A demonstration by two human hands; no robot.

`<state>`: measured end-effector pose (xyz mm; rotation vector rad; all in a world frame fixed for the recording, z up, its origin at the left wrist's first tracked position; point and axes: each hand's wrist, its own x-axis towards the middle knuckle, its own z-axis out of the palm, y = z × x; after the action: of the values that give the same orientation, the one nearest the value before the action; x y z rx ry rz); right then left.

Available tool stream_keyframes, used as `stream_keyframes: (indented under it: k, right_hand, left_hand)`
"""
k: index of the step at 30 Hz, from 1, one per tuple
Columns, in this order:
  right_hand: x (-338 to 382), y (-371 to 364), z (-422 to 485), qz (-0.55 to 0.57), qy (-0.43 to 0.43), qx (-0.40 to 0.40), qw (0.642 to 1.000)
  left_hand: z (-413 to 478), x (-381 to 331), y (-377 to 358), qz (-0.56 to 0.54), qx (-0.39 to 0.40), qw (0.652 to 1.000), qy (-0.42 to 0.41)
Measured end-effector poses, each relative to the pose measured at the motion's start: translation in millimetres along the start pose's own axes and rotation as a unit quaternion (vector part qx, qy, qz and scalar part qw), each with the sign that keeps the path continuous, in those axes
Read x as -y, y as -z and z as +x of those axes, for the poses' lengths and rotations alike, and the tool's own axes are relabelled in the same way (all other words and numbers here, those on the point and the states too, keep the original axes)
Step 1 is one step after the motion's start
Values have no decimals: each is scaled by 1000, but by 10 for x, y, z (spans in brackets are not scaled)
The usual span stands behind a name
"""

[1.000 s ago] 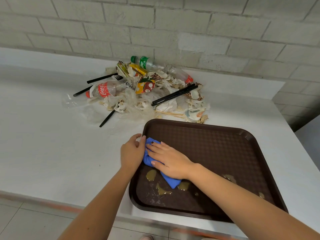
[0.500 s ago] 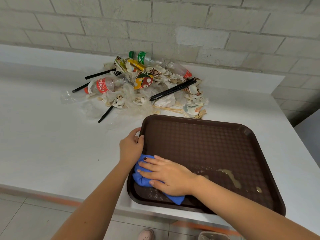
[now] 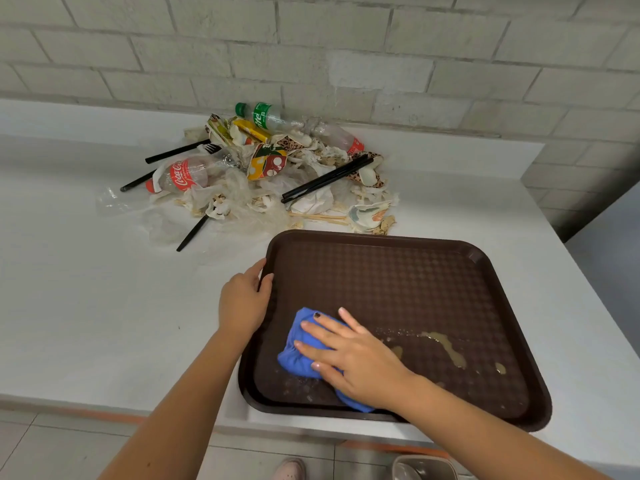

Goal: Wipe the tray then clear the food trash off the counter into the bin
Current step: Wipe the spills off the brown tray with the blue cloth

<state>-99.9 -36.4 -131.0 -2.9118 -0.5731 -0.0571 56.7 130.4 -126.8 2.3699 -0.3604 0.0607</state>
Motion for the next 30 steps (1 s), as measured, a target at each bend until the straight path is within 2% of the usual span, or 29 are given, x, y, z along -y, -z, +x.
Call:
stream_keyframes:
  k: [4,9,18,22,25,30]
  right_hand:
    - [-155,20,-223,-34,-109,-9,993]
    - [-321,71,-508,-52,-242,-20,969]
    - [-688,157,-1024,-65,-397,-33,915]
    - [-827,189,-1268,-56,-451,-34,890]
    - [-883,276,-1346,-70,-471,7,879]
    - [-882,269,-1410,-79,-434,5,898]
  left_hand:
    - [-12,-15,11,-5,4,1000,4]
    - [-36,-57,32,-11,12,1000,25]
    - [-44,-100,36,-16,9,999,50]
    - [-50,-105,34,-30,2,998,58]
    - [-51,-105,28,-44,-4,997,64]
    - [-63,-123,20,-58,-10,996,72]
